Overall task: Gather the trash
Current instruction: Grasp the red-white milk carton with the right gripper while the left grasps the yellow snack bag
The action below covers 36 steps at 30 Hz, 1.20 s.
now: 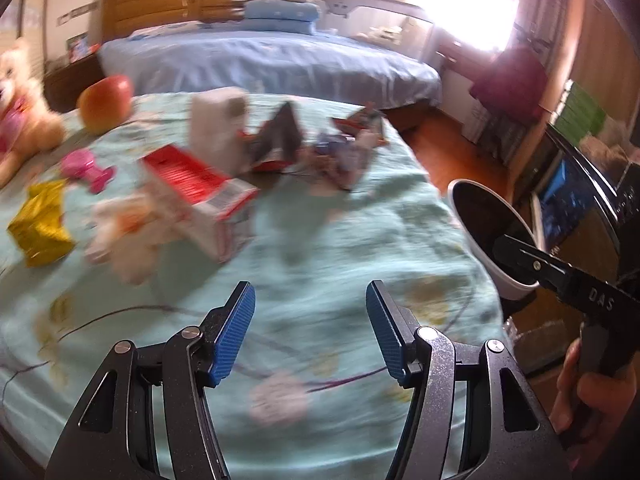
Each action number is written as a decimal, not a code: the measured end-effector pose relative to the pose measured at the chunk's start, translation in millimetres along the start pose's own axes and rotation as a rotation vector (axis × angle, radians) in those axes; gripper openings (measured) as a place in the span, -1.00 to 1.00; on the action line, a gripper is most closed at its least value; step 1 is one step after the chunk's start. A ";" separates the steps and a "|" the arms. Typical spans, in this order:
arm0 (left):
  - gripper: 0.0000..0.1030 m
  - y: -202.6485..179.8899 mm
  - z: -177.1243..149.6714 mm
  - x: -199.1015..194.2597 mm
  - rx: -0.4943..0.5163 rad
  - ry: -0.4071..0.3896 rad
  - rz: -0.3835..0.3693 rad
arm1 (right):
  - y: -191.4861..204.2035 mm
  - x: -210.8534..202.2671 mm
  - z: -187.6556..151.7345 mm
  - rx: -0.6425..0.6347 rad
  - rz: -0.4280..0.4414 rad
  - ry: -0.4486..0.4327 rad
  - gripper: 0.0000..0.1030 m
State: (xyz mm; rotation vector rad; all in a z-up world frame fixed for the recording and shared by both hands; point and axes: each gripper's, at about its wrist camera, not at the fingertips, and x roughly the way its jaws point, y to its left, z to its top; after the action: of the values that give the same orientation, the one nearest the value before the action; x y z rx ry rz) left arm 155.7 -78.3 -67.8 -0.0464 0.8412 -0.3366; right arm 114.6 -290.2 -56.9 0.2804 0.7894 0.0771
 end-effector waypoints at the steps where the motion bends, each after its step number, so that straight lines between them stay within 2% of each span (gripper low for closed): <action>1: 0.14 5.4 -1.6 -2.0 -0.008 -0.002 0.007 | 4.1 1.0 -1.0 -0.008 0.005 0.003 0.58; 10: 0.14 64.6 -18.7 -24.2 -0.102 -0.024 0.089 | 57.8 17.7 -7.4 -0.105 0.069 0.037 0.58; 22: 0.15 129.2 -21.3 -41.4 -0.213 -0.048 0.192 | 117.2 48.0 -12.6 -0.216 0.148 0.103 0.58; 32: 0.38 171.4 -5.5 -39.7 -0.272 -0.057 0.237 | 155.4 80.1 -7.3 -0.282 0.193 0.150 0.58; 36: 0.50 183.5 6.5 -35.1 -0.293 -0.069 0.231 | 168.1 93.5 -1.6 -0.297 0.201 0.160 0.58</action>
State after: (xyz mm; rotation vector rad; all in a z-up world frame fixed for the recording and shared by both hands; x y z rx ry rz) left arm 189.1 105.7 -69.7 -0.2304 0.8129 0.0076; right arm 185.3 -112.3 -75.8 0.0710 0.8944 0.4064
